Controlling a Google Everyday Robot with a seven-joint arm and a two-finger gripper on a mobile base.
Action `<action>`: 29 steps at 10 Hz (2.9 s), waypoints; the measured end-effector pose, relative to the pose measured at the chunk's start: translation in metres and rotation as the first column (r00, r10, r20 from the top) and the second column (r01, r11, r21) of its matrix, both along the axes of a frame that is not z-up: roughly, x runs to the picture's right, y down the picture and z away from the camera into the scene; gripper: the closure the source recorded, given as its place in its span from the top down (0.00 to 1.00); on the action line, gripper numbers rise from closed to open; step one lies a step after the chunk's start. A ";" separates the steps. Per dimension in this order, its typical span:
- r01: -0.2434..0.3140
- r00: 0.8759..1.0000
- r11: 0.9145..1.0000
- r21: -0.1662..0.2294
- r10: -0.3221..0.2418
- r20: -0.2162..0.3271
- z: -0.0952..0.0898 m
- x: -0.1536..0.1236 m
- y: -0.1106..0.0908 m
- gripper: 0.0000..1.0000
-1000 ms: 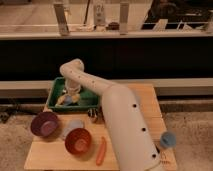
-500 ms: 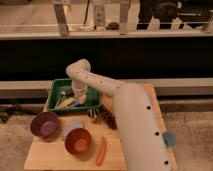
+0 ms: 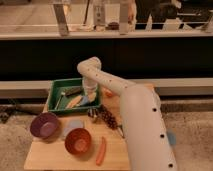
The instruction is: Wipe tray with sponge
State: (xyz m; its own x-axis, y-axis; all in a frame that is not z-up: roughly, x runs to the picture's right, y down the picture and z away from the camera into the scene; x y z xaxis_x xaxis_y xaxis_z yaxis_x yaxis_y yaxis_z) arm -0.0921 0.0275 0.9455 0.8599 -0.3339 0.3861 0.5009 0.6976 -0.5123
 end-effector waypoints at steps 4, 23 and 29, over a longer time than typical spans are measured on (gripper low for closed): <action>-0.065 0.998 0.998 0.004 0.065 -0.012 0.029 -0.022 -0.030 0.01; -0.023 1.000 1.000 0.004 0.023 0.011 0.012 -0.008 -0.016 0.01; -0.042 0.999 0.999 0.002 0.042 0.023 0.044 -0.050 -0.041 0.01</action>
